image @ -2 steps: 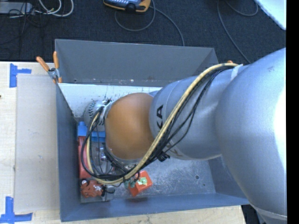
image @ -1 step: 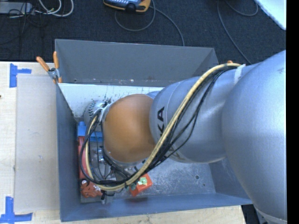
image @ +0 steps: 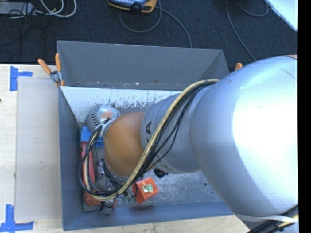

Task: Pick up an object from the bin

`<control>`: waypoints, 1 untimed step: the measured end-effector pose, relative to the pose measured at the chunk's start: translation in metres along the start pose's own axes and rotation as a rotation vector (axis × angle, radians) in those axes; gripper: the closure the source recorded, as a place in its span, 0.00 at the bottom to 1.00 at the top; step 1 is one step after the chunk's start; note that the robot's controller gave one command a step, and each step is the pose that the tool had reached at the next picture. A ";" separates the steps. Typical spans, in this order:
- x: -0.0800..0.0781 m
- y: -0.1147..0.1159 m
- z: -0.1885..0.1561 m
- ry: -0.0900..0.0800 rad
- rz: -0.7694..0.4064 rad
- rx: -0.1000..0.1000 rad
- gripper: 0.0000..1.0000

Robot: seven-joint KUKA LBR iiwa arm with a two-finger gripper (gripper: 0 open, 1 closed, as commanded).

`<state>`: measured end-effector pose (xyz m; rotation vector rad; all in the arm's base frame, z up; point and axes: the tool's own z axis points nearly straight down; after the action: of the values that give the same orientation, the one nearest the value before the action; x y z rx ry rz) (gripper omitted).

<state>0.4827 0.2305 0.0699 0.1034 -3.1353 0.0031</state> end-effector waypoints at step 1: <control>0.005 -0.002 0.000 -0.002 -0.062 -0.003 1.00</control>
Offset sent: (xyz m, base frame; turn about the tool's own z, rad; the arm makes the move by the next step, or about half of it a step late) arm 0.0000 0.0000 0.0000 0.0000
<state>0.4783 0.2281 0.0702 0.2008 -3.1326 -0.0012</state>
